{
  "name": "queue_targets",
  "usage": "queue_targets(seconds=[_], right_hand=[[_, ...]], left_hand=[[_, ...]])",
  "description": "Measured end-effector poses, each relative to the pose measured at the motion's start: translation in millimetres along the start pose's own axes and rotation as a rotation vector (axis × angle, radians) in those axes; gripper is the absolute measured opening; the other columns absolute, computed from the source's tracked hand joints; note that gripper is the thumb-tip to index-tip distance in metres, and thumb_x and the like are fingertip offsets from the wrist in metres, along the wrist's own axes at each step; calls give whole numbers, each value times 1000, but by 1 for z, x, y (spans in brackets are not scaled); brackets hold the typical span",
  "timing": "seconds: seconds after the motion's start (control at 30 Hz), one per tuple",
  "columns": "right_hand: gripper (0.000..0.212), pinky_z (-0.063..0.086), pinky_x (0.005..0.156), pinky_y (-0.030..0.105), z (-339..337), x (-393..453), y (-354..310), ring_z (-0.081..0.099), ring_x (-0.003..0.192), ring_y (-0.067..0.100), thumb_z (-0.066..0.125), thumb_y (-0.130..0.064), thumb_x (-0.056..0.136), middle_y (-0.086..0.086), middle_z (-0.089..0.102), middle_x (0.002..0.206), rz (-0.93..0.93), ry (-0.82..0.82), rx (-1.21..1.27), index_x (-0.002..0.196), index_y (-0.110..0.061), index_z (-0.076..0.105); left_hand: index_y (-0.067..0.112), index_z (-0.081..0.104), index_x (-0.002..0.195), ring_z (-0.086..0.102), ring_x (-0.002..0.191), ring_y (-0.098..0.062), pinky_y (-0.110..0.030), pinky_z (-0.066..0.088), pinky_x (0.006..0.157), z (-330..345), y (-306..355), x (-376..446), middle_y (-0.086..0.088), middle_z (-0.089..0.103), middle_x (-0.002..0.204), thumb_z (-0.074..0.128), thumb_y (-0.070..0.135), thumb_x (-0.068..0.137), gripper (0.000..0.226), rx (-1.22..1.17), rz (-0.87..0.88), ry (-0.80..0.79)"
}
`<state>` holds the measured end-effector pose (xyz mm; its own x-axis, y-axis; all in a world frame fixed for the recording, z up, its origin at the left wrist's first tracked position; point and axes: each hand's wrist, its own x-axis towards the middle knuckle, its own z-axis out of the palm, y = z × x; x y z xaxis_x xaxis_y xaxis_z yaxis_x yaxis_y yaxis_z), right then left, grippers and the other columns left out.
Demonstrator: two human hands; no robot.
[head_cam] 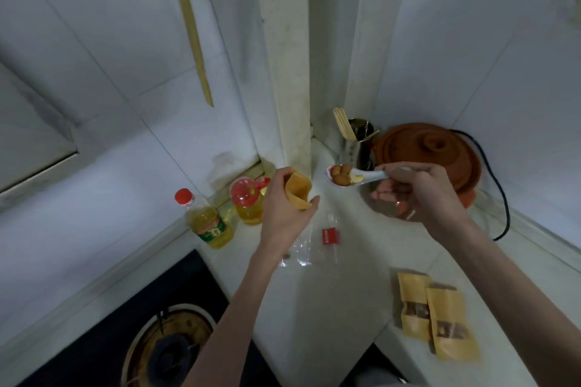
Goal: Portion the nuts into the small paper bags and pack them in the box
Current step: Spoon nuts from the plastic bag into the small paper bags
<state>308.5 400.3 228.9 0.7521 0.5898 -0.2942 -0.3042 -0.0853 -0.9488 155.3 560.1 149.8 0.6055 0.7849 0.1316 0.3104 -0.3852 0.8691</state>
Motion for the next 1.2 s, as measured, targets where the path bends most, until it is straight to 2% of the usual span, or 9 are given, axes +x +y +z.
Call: queue_targets(seconds=[0.1,0.33,0.53,0.67,0.73,0.8,0.93,1.07,1.2], right_hand=[[16,57,55,26,9,-20,-24,69,58,31,52,0,90,16,66,58,-40,-40,-14,90,4,67],[15,54,49,22,23,-54,-47,67,52,29,55,1,89,17,65,55,-116,-65,-90,85,4,69],[17,58,51,27,29,-71,-61,64,49,28,55,2,90,21,62,57,-226,-61,-150,81,5,69],[18,59,53,30,35,-76,-66,65,48,26,54,4,90,20,64,55,-288,-36,-246,80,4,69],[20,54,49,19,39,-80,-66,66,47,19,54,3,88,12,66,51,-373,-23,-353,75,-1,70],[23,46,49,9,43,-84,-65,64,47,8,55,0,85,2,66,49,-592,20,-611,69,-6,70],[14,43,50,27,50,-88,-58,54,45,20,61,-4,84,9,60,52,-967,-8,-997,73,-5,68],[11,40,49,19,49,-87,-46,56,48,17,61,-2,86,6,64,59,-1009,-53,-979,89,-7,71],[14,38,49,9,41,-83,-36,57,51,7,59,0,87,1,64,58,-981,-15,-796,87,-8,71]], left_hand=[[28,48,111,55,93,-11,-26,48,81,-8,22,-4,10,57,101,83,32,67,57,48,126,13],[35,45,107,55,90,-8,-35,52,79,-21,50,-17,16,56,96,82,34,67,55,99,270,67],[35,41,109,45,86,0,-27,47,78,-24,67,-25,22,45,93,83,30,67,59,172,362,144],[35,40,108,47,88,-2,-29,49,79,-27,71,-30,23,44,95,83,30,66,60,197,369,143],[35,40,110,47,89,-3,-29,48,81,-28,72,-32,23,43,96,83,31,66,62,217,365,149],[35,39,112,45,91,-2,-27,45,84,-27,71,-34,23,42,98,83,32,65,65,239,359,147],[30,40,117,52,96,-8,-27,42,91,-22,69,-38,15,54,105,83,34,66,67,216,310,106],[25,43,119,51,97,-8,-30,47,91,-21,64,-40,9,59,110,83,32,66,67,151,224,102],[29,43,121,52,103,-9,-27,49,88,-19,51,-42,11,56,113,83,30,67,67,72,140,79]])
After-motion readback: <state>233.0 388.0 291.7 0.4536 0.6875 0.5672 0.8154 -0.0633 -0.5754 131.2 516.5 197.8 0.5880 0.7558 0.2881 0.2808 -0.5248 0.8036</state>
